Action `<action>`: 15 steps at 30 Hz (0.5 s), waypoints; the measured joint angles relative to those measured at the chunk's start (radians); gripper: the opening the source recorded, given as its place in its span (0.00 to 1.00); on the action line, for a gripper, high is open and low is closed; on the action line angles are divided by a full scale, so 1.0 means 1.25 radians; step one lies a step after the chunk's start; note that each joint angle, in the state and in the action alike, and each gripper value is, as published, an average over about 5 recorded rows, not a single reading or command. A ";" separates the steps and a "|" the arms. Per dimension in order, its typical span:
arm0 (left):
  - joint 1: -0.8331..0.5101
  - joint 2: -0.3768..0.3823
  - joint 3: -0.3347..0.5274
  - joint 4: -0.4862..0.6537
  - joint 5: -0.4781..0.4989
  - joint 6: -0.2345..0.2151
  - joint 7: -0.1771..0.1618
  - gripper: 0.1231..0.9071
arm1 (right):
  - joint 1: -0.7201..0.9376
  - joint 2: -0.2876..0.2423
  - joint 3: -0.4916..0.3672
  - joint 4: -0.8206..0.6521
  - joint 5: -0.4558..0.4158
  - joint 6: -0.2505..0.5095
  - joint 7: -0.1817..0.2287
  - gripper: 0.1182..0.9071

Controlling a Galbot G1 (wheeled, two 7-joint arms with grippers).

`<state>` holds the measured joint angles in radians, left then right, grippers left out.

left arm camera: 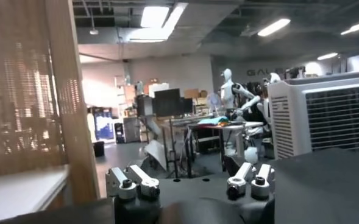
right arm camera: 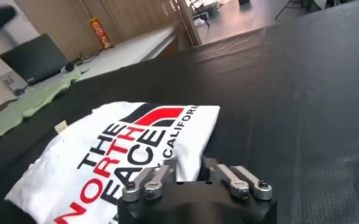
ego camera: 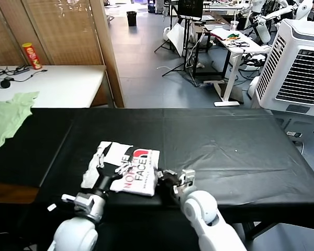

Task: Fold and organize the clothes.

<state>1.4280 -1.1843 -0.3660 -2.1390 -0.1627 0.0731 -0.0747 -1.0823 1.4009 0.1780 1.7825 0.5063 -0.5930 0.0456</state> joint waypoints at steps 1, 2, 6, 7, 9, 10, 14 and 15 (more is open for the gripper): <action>0.002 0.001 -0.004 0.001 -0.001 0.000 -0.003 0.86 | 0.006 -0.007 0.010 -0.003 -0.004 0.003 -0.003 0.03; 0.004 0.003 -0.008 0.002 -0.006 0.000 -0.007 0.86 | 0.012 -0.016 0.020 -0.006 -0.007 0.005 -0.008 0.01; 0.014 0.009 -0.025 0.009 -0.050 0.008 -0.024 0.86 | 0.024 -0.060 0.061 -0.004 -0.018 -0.001 -0.030 0.01; 0.018 0.011 -0.029 0.011 -0.062 0.008 -0.031 0.86 | 0.020 -0.073 0.068 0.003 -0.026 -0.002 -0.034 0.02; 0.025 0.015 -0.034 0.016 -0.078 0.003 -0.048 0.86 | 0.005 -0.097 0.080 0.026 -0.050 0.002 -0.038 0.10; 0.029 0.017 -0.036 0.018 -0.081 0.001 -0.056 0.86 | -0.006 -0.107 0.086 0.041 -0.066 0.008 -0.038 0.16; 0.049 0.025 -0.036 0.012 -0.091 0.017 -0.089 0.86 | -0.075 -0.128 0.116 0.113 -0.134 0.059 -0.011 0.45; 0.055 0.027 -0.035 0.008 -0.094 0.025 -0.098 0.86 | -0.098 -0.130 0.124 0.131 -0.153 0.079 -0.002 0.51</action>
<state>1.4963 -1.1510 -0.4093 -2.1293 -0.2807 0.1040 -0.1972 -1.2043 1.2389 0.3333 1.9467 0.3156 -0.4942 0.0432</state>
